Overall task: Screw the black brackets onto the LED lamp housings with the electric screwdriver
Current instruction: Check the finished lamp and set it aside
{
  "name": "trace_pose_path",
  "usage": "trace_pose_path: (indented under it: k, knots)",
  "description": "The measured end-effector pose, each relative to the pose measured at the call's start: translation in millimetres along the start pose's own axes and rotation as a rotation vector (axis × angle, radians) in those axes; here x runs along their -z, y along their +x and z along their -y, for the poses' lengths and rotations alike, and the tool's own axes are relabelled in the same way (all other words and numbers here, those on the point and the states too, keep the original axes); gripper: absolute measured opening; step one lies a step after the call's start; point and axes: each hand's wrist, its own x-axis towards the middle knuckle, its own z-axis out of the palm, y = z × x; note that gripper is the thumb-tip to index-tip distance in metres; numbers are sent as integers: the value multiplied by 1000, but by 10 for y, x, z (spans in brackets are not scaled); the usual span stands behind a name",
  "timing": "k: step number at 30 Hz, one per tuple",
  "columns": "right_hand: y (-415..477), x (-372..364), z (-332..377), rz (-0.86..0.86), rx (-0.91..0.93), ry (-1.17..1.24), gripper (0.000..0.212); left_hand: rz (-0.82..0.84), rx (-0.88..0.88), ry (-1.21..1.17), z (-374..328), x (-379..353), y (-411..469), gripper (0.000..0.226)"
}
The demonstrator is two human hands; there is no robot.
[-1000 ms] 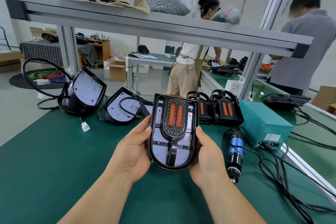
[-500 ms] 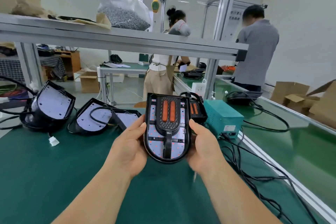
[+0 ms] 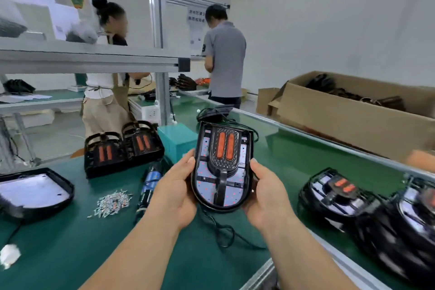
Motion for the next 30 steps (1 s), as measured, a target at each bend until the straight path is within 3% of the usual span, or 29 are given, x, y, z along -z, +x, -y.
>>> trace_pose_path:
  k: [12,19,21,30]
  knots:
    - [-223,1123,733,-300,157,79,34,235,233,51,851,-1152,251,37]
    - [-157,1403,943,-451,176,198,37,380,304,116,1076,-1766,413,28]
    - [-98,1436,953,-476,177,237,37,369,315,125,1117,-1847,467,21]
    - [89,1421,947,-661,205,204,34,285,298,240,1335,-2009,757,35]
